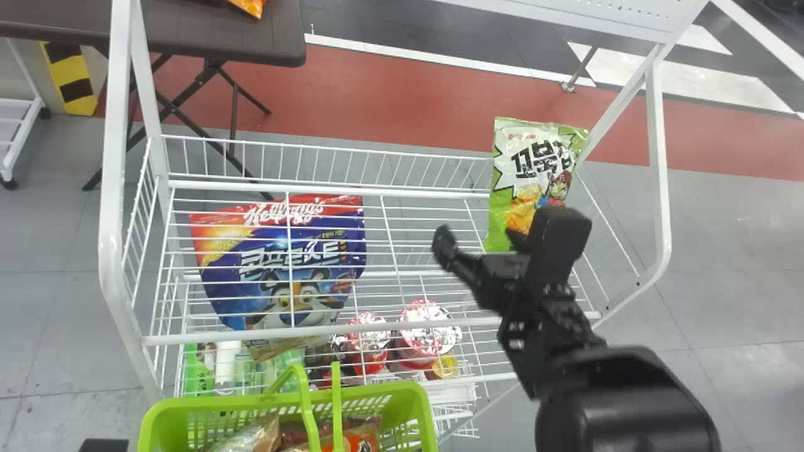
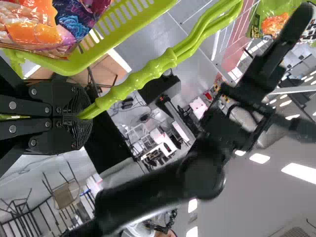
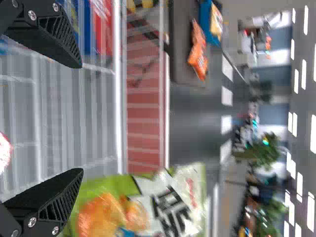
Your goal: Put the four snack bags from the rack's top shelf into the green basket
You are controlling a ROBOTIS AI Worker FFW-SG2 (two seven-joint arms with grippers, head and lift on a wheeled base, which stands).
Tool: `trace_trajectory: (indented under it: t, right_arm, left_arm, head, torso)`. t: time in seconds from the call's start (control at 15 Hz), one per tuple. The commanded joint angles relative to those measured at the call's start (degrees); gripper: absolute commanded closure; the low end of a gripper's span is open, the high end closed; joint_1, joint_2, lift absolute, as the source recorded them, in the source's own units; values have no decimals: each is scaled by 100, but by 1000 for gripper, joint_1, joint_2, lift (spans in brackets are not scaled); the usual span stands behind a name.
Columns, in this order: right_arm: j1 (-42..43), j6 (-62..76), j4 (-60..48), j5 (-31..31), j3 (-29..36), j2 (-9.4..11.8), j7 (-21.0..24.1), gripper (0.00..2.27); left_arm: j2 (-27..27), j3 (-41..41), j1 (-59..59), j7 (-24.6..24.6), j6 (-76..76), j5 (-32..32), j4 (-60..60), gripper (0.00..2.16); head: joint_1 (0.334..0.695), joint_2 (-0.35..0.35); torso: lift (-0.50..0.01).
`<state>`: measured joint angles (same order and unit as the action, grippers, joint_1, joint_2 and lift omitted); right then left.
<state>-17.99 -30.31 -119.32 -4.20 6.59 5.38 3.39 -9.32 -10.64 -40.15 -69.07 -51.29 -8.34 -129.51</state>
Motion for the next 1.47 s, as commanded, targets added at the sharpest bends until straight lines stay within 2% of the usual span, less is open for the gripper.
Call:
trace_trajectory:
  t: [0.0,0.13,0.47,0.53,0.6,0.67,0.73,0.8,1.0,1.4]
  right_arm:
    - [736,626,981,289,325,-10,100,63]
    - [1140,1206,1702,561,536,-10,382,66]
    - [1817,960,2660,807,853,43,566,66]
    - [1870,767,2712,833,853,86,531,134]
    - [1878,503,2712,833,870,113,470,475]
    - [1870,257,2695,833,870,113,329,1254]
    - [1870,99,2677,772,870,113,267,1932]
    - [1834,64,2660,710,879,113,153,2118]
    - [1659,327,2519,403,923,113,144,2236]
    - [1237,538,1833,16,1134,113,83,2236]
  left_arm:
    - [-26,0,25,8,0,-9,13,1899]
    - [-44,9,51,8,-18,-27,22,1895]
    - [-44,0,69,8,-18,-27,31,1899]
    - [-44,0,69,8,-18,-27,31,1899]
    - [-44,-9,78,8,-18,-27,31,1895]
    - [-44,-9,78,8,-35,-9,31,1899]
    - [-44,-9,78,8,-35,-9,31,1895]
    - [-44,-9,78,8,-35,-9,31,1895]
    - [-44,-9,78,8,-35,-9,22,1899]
    - [-35,-44,69,8,-70,8,13,1895]
  head:
    - [695,-350]
    - [695,-350]
    - [695,-350]
    - [695,-350]
    - [695,-350]
    - [695,-350]
    - [695,-350]
    - [695,-350]
    - [695,-350]
    - [695,-350]
  torso:
    - [0]
    - [0]
    - [0]
    - [0]
    - [0]
    - [0]
    - [0]
    - [0]
    - [0]
    - [0]
